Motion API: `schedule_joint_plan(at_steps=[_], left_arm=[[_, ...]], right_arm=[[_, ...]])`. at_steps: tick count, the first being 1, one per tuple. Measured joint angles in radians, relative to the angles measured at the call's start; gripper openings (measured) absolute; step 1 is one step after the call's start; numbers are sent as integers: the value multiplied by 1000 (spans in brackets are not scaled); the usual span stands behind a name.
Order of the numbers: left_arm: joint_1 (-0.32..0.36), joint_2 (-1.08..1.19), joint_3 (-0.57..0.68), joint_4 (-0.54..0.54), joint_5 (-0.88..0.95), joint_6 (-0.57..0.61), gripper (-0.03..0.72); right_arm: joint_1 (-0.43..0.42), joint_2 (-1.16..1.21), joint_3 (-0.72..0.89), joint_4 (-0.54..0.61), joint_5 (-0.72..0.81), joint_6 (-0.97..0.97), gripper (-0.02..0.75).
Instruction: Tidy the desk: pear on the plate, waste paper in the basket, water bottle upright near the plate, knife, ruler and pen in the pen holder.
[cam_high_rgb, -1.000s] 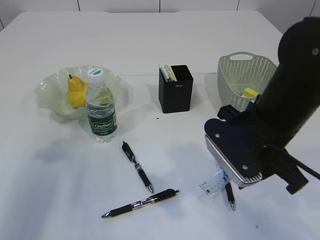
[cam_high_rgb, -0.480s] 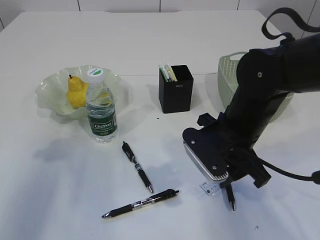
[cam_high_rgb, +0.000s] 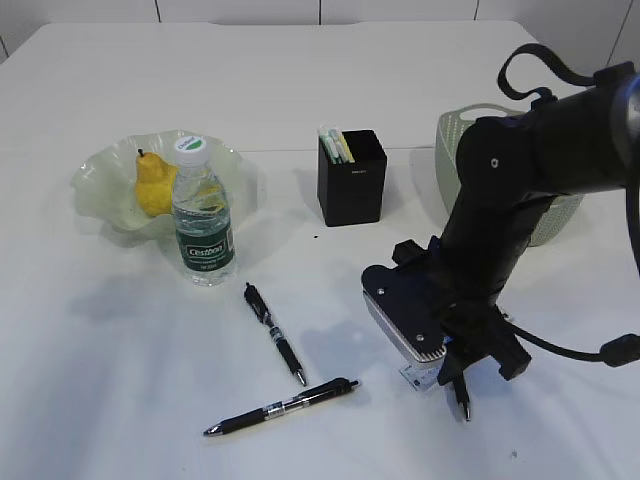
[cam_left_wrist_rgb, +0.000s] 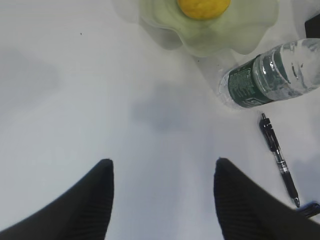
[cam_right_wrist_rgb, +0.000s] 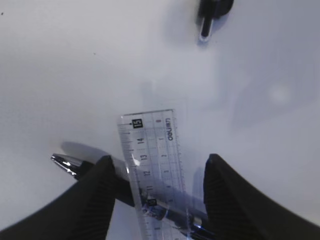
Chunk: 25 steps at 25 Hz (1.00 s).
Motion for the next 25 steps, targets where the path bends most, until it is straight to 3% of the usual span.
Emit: schedule_joint_plan(at_steps=[25], left_arm=[[0,0,0,2,-2,0,447]], right_arm=[[0,69,-2,1,-28,-6,426]])
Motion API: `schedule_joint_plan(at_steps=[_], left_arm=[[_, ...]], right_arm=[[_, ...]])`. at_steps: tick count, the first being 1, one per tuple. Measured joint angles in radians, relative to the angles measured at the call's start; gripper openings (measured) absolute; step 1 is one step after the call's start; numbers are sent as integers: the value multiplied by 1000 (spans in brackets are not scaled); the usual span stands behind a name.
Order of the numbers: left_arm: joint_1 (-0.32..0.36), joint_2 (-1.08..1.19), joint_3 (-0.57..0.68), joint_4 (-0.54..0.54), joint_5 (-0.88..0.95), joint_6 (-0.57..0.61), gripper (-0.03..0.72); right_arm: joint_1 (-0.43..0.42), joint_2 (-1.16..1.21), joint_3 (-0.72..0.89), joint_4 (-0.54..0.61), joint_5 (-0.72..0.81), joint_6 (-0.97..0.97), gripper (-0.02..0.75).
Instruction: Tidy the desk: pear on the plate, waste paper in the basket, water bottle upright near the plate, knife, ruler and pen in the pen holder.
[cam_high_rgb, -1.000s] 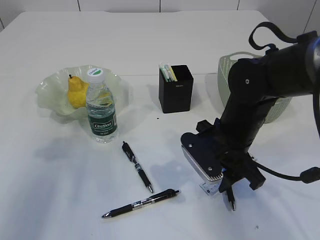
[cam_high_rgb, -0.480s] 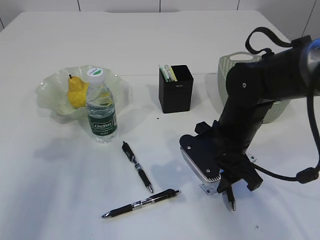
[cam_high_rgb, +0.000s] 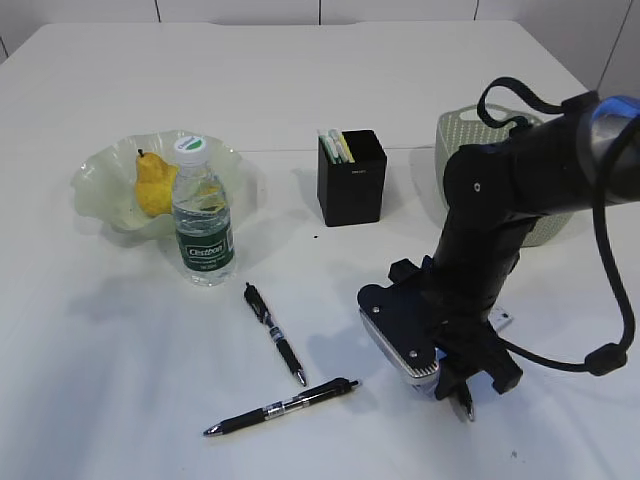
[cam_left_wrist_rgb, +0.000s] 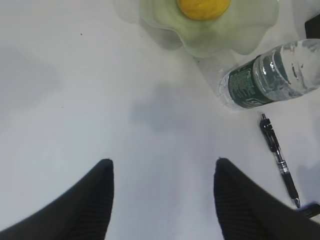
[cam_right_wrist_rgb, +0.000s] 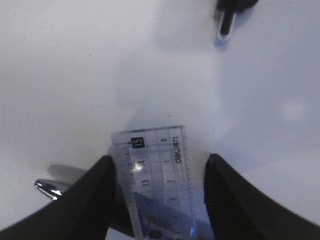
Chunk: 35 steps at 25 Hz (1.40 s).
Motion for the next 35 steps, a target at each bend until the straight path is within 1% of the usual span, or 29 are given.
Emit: schedule_joint_plan(at_steps=[4,7,12,14,31,35], left_arm=[[0,0,0,0,-1,0,447],[0,0,0,0,-2,0,447],[0,0,0,0,-2,0,447],[0,0,0,0,-2,0,447],[0,0,0,0,-2,0,447],[0,0,0,0,-2,0,447]], right_arm=[[0,1,0,-9,-3,0,424],[0,2,0,-20,-3,0,400],[0,4,0,-23,-4,0,300],[0,4,0,-23,-5,0,283],[0,4,0,-21,28,14,281],[0,-34,0,-16,39,19,281]])
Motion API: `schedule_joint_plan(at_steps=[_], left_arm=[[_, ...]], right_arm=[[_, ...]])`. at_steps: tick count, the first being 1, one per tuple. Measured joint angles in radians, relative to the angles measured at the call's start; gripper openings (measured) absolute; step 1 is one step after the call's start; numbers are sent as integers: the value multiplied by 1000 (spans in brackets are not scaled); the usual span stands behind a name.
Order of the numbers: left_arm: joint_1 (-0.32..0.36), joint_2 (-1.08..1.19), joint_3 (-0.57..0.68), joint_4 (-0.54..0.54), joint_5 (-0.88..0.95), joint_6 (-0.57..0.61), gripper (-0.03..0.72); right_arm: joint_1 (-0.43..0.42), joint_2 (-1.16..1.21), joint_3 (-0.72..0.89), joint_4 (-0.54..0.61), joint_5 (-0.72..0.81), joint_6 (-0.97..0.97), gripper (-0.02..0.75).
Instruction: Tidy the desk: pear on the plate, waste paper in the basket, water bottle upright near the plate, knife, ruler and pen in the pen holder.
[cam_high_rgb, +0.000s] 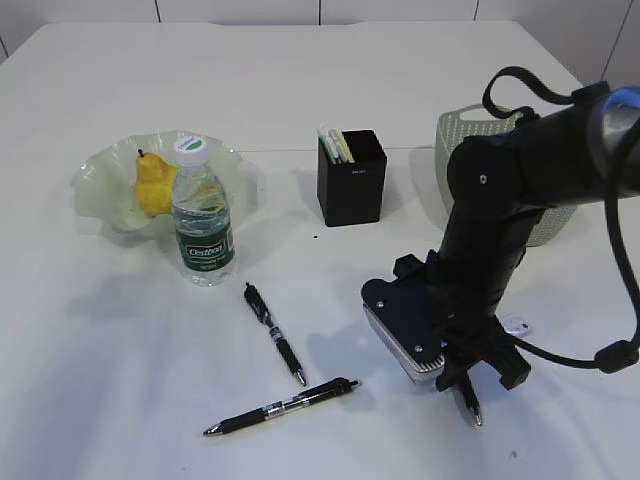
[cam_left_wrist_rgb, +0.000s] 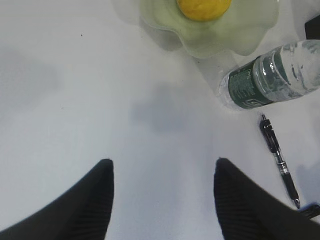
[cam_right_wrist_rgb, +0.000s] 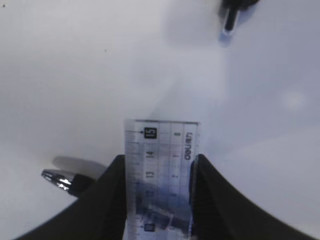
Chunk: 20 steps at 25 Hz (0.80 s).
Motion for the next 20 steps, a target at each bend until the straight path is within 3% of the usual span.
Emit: schedule_joint_plan(at_steps=[12,20], left_arm=[[0,0,0,0,0,0,447],[0,0,0,0,21,0,447]], right_arm=[[0,-175,0,138,18,7,280],[0,-194,0,432,-15,31,281]])
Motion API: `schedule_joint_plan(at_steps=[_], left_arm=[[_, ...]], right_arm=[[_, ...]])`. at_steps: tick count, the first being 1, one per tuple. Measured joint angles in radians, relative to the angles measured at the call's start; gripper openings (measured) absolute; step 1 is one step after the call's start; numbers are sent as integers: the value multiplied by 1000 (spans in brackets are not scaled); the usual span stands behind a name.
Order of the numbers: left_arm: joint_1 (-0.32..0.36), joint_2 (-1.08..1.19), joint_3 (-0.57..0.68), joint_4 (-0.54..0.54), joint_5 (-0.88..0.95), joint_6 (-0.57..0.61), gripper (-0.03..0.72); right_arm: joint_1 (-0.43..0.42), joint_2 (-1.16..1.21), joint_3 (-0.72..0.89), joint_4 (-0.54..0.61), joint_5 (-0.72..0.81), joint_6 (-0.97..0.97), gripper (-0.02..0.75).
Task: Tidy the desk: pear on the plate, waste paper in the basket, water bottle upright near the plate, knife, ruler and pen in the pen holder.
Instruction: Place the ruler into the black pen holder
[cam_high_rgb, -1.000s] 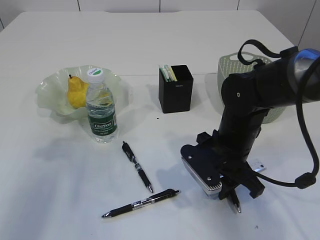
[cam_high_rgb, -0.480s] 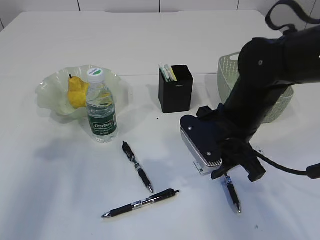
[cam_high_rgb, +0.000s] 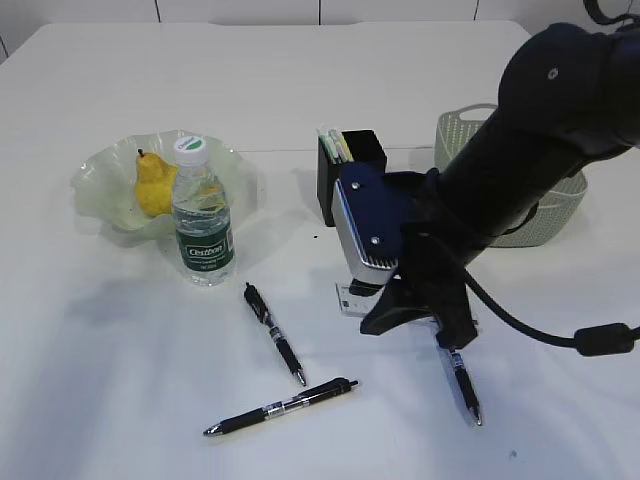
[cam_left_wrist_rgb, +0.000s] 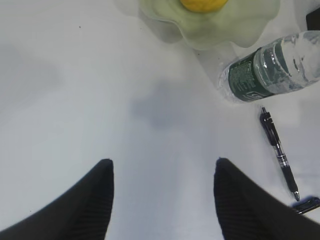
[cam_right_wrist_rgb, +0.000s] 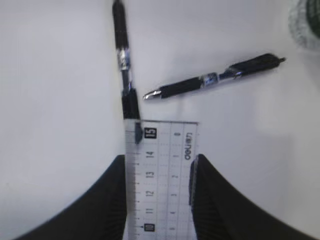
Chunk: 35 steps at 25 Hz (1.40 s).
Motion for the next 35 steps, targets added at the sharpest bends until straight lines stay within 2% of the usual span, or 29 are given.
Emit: schedule_joint_plan(at_steps=[6,13,20,26,35], left_arm=[[0,0,0,0,18,0,447],[0,0,0,0,48,0,447],[0,0,0,0,56,0,447],[0,0,0,-6,58,0,447],[0,0,0,-10,58,0,447]], right_arm=[[-47,0,0,217,-51,-26,280],[-175,0,0,666,-73,-228,280],[-202,0,-2,1132,-132,-622,280],[-203,22,-71,1203,-171,-741,280],[-210,177,-280,1210,-178,-710,280]])
